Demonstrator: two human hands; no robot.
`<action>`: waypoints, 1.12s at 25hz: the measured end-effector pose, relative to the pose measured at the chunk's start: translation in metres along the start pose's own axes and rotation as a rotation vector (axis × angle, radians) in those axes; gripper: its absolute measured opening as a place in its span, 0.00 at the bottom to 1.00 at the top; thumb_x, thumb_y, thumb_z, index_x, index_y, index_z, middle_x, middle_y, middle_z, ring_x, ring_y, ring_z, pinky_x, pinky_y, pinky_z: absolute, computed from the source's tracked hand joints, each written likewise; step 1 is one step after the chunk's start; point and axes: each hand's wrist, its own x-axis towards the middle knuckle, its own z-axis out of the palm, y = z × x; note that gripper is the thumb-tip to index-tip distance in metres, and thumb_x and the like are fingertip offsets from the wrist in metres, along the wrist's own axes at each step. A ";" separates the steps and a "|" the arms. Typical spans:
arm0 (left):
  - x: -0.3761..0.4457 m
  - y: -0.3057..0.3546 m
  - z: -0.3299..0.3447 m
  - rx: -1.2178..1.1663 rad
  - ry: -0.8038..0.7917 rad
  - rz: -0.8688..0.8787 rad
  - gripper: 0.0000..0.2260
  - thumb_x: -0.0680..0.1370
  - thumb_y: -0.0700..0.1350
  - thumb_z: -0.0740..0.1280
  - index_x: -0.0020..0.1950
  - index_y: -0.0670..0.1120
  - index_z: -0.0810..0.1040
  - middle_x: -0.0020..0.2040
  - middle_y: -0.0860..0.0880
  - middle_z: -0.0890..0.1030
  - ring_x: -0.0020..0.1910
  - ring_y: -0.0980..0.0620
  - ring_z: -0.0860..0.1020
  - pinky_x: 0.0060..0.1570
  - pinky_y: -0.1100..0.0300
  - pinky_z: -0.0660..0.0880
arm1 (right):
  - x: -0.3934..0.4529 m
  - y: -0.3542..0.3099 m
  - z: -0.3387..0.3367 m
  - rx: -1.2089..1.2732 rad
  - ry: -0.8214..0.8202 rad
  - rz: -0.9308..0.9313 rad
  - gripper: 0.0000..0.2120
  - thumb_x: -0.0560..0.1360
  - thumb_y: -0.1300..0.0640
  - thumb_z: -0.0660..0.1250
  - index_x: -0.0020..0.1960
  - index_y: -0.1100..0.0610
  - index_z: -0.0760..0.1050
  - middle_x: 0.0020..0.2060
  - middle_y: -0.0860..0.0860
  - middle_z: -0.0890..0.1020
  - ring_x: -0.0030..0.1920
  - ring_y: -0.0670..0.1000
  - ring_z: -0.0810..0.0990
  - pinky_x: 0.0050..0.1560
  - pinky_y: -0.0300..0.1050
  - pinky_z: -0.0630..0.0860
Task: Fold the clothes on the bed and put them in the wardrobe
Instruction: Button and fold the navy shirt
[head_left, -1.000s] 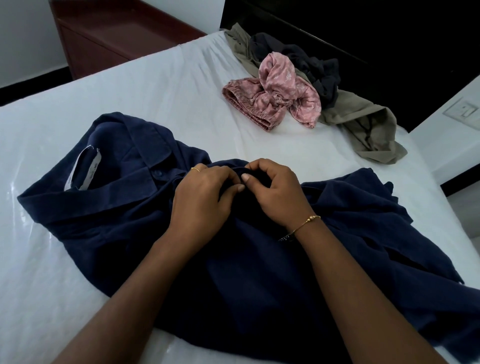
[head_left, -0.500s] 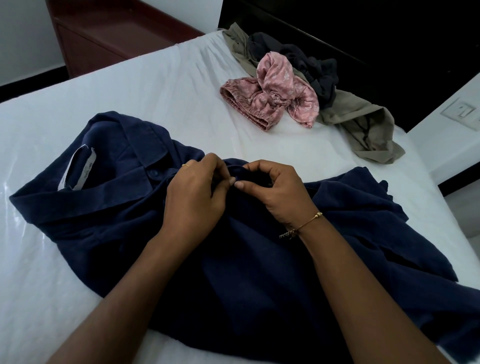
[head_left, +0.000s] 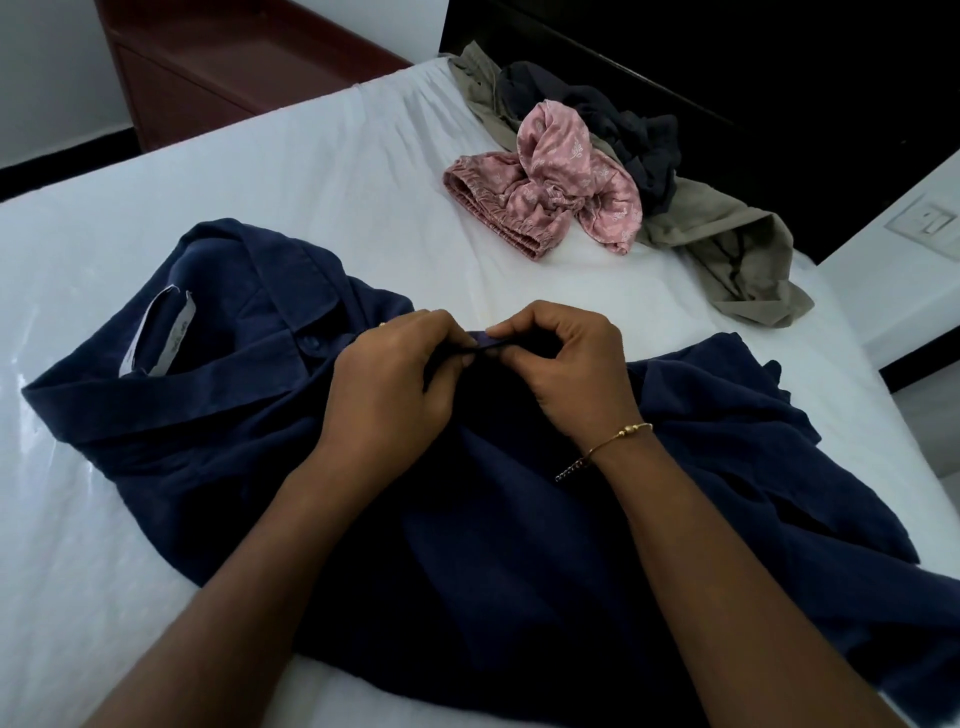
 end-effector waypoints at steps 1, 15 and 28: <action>0.000 -0.001 -0.001 -0.025 0.001 -0.005 0.04 0.78 0.45 0.72 0.52 0.47 0.85 0.46 0.57 0.84 0.44 0.62 0.81 0.44 0.51 0.80 | 0.000 -0.002 0.002 -0.032 0.021 -0.014 0.07 0.80 0.69 0.86 0.54 0.60 0.99 0.50 0.52 0.99 0.51 0.47 0.93 0.63 0.60 0.97; 0.011 0.002 -0.017 -0.061 -0.067 0.091 0.11 0.79 0.40 0.69 0.60 0.43 0.85 0.48 0.55 0.83 0.48 0.61 0.81 0.49 0.60 0.78 | -0.017 -0.018 0.018 -0.412 0.245 -0.553 0.10 0.82 0.73 0.83 0.48 0.61 0.96 0.44 0.59 0.86 0.47 0.58 0.80 0.45 0.55 0.84; 0.020 -0.021 -0.051 0.190 0.018 -0.258 0.11 0.79 0.40 0.72 0.59 0.53 0.79 0.51 0.51 0.84 0.53 0.44 0.80 0.53 0.48 0.75 | -0.002 -0.012 -0.010 -0.669 -0.046 -0.243 0.08 0.91 0.57 0.77 0.65 0.45 0.91 0.58 0.42 0.94 0.64 0.53 0.82 0.68 0.69 0.88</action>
